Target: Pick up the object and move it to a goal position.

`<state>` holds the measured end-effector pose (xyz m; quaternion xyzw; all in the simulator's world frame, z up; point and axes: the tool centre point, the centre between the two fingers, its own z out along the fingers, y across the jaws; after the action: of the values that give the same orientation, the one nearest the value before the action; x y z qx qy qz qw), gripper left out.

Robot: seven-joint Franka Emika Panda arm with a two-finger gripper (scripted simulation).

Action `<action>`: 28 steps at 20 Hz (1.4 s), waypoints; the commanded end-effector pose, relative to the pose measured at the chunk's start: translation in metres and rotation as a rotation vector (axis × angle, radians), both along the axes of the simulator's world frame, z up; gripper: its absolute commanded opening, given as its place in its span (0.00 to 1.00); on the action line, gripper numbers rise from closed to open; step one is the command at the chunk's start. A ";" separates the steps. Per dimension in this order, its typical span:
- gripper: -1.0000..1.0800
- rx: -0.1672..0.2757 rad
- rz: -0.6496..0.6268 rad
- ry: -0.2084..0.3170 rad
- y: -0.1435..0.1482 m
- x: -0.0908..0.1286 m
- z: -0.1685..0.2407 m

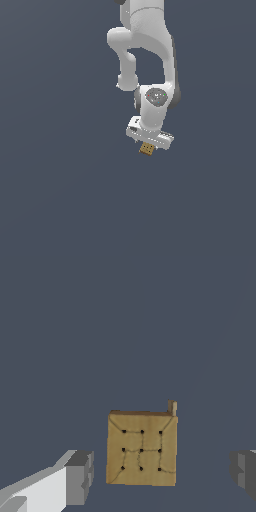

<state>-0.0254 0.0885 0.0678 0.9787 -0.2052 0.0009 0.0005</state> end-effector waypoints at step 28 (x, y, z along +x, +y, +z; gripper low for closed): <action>0.00 0.001 -0.029 0.002 0.008 -0.004 -0.057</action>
<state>-0.0294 0.0970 0.0116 0.9757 -0.2192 0.0000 -0.0002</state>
